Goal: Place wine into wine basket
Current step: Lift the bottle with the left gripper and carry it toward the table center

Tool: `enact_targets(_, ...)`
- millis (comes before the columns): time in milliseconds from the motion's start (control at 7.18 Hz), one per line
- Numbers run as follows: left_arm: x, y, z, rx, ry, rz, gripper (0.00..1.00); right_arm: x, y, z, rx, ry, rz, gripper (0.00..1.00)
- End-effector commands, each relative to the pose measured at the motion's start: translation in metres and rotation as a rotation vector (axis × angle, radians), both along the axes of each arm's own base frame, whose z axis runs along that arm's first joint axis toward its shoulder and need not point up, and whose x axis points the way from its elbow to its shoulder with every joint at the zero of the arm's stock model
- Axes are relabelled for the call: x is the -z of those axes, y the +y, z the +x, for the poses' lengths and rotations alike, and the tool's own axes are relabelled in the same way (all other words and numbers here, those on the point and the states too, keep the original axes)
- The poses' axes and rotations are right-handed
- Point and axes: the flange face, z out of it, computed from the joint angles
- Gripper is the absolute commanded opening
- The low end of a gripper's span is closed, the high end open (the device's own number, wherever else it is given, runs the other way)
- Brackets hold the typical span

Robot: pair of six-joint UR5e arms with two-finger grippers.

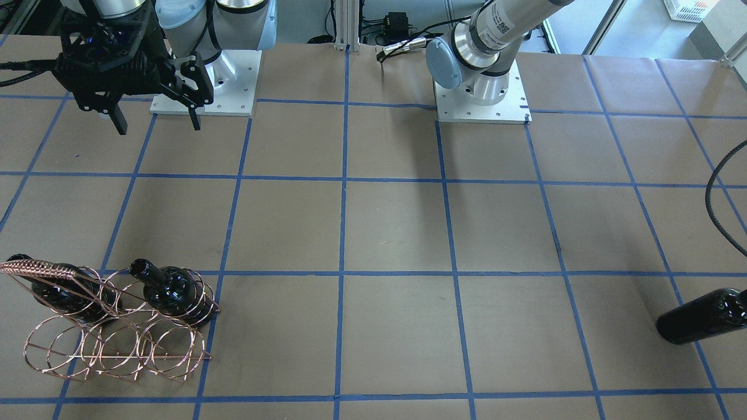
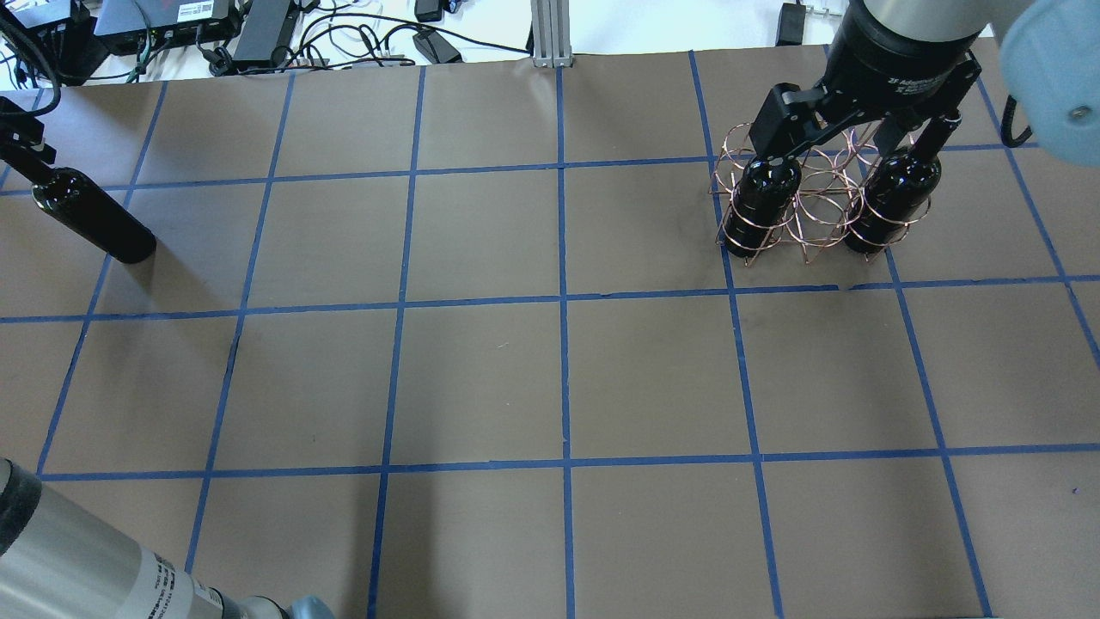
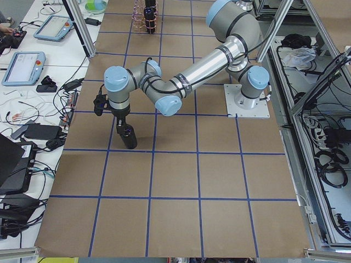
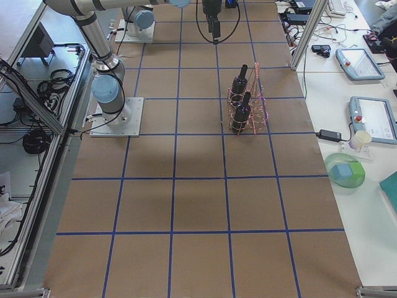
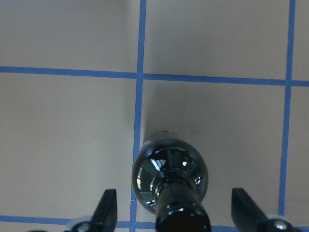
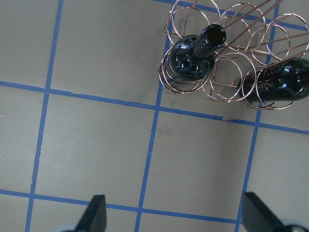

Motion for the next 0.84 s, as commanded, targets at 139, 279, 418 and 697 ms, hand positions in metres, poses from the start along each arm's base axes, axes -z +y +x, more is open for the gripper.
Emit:
enact_targets(139,0.0005,0.0002,0.001,0.005,-0.002,-0.001,0.59,0.0,0.0,-0.0002,0.001,0.002,0.0,1.0)
enact_targets(279,0.0005,0.0002,0.001,0.005,-0.002,-0.001,0.55,0.0,0.0,-0.0002,0.001,0.002,0.0,1.0)
enact_targets(418,0.0012,0.0004,0.0008,0.009,-0.001,0.001,0.4,0.0,0.0,0.0,0.0,0.001,0.0,1.0)
enact_targets(697,0.0009,-0.0003,-0.0017,0.038,-0.003,-0.001,0.0,0.0,0.0,0.0,0.001,0.0,0.0,1.0)
